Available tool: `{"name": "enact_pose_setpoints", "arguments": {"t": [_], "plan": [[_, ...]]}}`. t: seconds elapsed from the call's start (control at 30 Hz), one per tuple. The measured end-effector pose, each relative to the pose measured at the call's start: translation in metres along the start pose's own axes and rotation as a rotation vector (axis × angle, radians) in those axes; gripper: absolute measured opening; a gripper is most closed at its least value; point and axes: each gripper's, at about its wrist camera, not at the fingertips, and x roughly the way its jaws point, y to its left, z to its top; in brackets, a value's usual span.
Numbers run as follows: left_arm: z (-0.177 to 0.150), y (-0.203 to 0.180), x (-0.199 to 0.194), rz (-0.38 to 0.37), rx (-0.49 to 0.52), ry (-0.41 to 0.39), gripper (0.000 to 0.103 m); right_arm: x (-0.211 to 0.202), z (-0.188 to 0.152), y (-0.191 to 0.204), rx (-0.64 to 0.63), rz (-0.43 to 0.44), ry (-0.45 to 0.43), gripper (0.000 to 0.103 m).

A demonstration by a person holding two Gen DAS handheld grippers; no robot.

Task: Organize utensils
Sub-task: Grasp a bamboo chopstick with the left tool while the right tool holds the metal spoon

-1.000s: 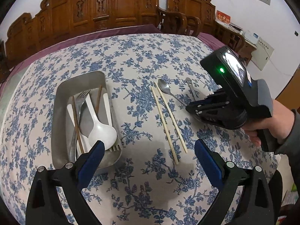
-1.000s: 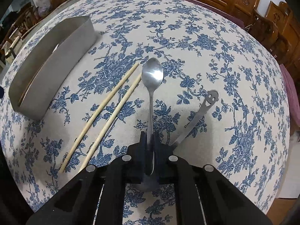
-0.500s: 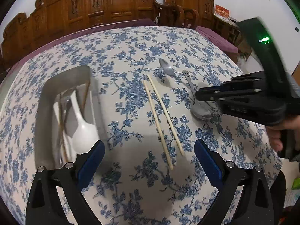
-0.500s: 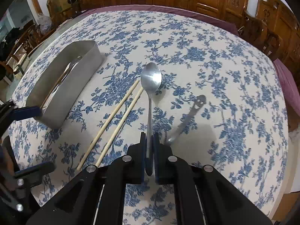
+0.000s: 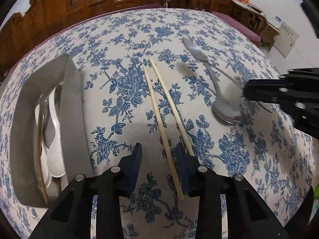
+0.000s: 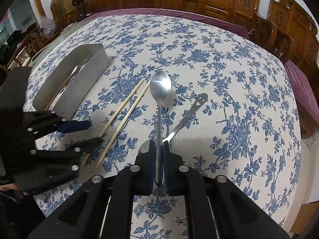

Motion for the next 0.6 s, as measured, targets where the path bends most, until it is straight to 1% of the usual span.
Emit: {"name": "enact_pose_setpoints", "arguments": {"t": [0.1, 0.17, 0.2, 0.23, 0.27, 0.37, 0.6], "plan": [[0.002, -0.002, 0.002, 0.013, 0.001, -0.009, 0.033, -0.002, 0.000, 0.001, -0.001, 0.000, -0.003, 0.009], [0.003, -0.003, 0.003, 0.029, 0.008, -0.012, 0.028, -0.004, -0.001, 0.001, -0.001, -0.002, -0.006, 0.009], [0.004, -0.004, 0.003, 0.036, 0.012, -0.014, 0.021, -0.004, -0.001, 0.002, 0.000, -0.002, -0.007, 0.009], [0.004, -0.004, 0.003, 0.034, 0.012, -0.014, 0.010, -0.006, -0.001, 0.002, 0.000, -0.002, -0.008, 0.009], [0.005, -0.002, 0.003, 0.026, 0.007, -0.011, 0.006, -0.007, -0.001, 0.003, 0.001, -0.002, -0.011, 0.009], [0.004, 0.003, 0.001, 0.028, -0.011, -0.009, 0.005, -0.009, 0.000, 0.006, 0.001, -0.001, -0.015, 0.009], [-0.001, 0.016, -0.021, 0.033, -0.037, -0.050, 0.004, -0.013, 0.001, 0.016, -0.007, -0.004, -0.024, 0.009]]}}
